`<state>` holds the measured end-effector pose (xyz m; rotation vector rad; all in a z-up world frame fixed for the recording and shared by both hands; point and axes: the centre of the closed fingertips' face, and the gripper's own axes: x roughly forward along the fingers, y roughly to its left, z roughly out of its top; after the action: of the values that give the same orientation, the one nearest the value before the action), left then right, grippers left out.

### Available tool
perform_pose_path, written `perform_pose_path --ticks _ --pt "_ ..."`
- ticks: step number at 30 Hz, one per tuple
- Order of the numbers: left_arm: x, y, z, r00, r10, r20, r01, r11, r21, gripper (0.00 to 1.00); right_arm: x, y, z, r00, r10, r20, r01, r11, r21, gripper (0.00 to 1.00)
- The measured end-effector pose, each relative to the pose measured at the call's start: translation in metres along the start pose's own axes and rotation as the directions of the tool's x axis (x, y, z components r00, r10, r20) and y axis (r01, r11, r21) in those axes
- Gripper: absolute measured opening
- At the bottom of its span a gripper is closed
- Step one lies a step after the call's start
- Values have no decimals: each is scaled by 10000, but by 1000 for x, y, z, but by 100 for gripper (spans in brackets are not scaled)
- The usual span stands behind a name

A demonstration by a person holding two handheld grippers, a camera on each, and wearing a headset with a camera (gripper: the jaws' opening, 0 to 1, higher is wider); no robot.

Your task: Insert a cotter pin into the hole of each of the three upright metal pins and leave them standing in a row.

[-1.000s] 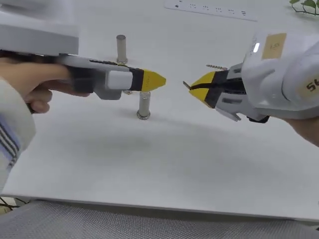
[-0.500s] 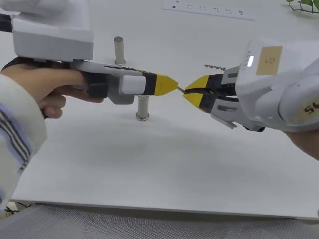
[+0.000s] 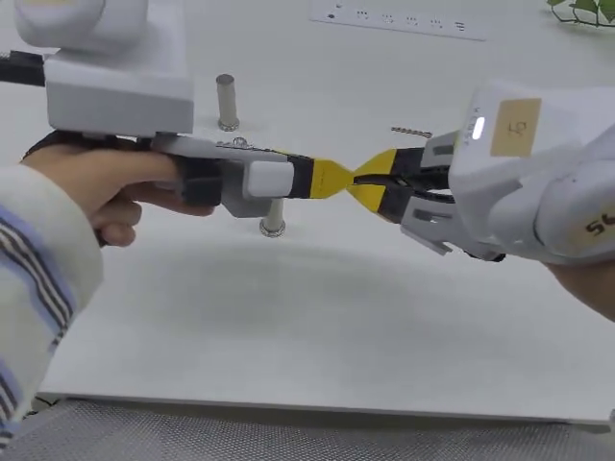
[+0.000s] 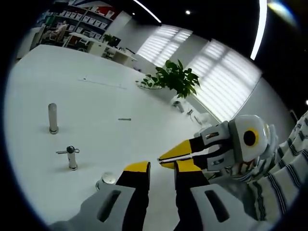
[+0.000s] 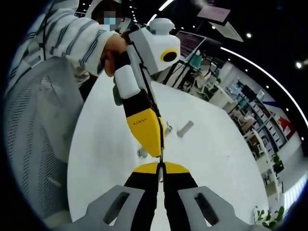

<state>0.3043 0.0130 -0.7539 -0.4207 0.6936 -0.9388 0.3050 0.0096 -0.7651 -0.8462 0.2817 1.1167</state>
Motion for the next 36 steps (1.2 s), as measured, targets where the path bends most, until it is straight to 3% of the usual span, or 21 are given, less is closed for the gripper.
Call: perform_pose_path --ticks 5,11,21,27,36 --pt "2 3 -2 9999 -138 77 140 9996 -260 16 0 0 1 10000 -54 27 54 10000 -45 3" --pt "2 7 -2 9985 -389 376 427 9936 -1045 14 0 2 2 10000 -39 36 40 10000 -20 3" --pt "3 11 -2 9988 -386 299 429 9864 -1584 10 0 5 2 10000 71 24 -71 10000 -10 3" --pt "4 8 -5 9985 -478 269 513 9875 -1492 2 -1 6 1 10000 61 -8 -61 9999 -94 3" --pt "4 9 -7 9984 -553 121 566 9838 -1702 2 -1 7 3 10000 49 3 -49 9997 -223 3"
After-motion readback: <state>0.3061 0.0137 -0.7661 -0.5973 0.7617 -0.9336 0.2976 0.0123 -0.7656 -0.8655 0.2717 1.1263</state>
